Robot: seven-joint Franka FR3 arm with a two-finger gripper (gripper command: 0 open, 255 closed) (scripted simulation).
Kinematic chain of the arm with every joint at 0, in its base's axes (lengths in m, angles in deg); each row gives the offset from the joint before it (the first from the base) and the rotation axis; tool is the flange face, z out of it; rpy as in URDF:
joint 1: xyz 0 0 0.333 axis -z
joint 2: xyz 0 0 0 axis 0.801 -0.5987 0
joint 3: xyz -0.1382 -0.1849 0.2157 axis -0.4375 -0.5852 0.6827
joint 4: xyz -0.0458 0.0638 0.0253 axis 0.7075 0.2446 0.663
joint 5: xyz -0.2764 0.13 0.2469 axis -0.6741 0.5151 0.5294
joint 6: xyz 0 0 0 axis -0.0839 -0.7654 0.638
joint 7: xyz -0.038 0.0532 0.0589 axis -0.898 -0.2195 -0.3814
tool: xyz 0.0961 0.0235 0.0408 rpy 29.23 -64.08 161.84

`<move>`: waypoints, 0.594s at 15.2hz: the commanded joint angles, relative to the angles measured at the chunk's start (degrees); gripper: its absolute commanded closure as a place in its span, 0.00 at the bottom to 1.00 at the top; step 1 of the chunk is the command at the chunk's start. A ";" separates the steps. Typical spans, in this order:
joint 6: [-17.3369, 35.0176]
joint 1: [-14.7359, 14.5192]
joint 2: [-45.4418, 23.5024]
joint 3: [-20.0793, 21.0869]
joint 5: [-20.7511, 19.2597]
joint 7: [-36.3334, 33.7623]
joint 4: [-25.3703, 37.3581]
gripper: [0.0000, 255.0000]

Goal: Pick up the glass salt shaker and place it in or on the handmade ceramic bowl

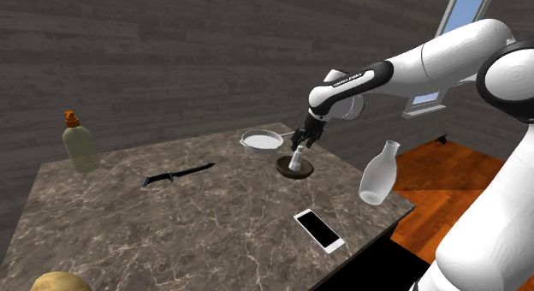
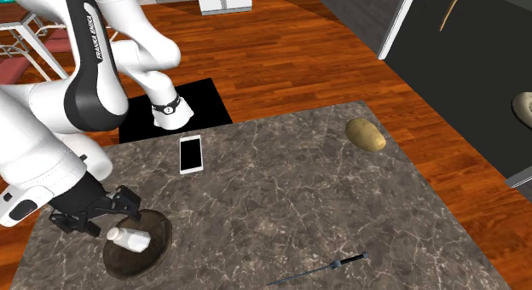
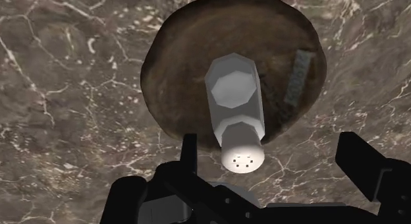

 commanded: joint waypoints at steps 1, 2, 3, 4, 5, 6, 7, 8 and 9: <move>-3.25 0.32 2.66 -0.32 -0.56 -0.30 0.51 0.00; -4.63 0.45 3.66 -0.44 -0.78 -0.44 0.88 0.00; -4.63 0.45 3.66 -0.44 -0.78 -0.44 0.88 0.00; -4.63 0.45 3.67 -0.44 -0.79 -0.44 0.87 0.00; -4.63 0.45 3.66 -0.44 -0.78 -0.44 0.88 0.00; -4.63 0.45 3.66 -0.44 -0.78 -0.44 0.88 0.00; -4.63 0.45 3.66 -0.44 -0.78 -0.44 0.88 0.00; -4.63 0.45 3.66 -0.44 -0.78 -0.44 0.88 0.00; -4.63 0.45 3.66 -0.44 -0.78 -0.44 0.88 0.00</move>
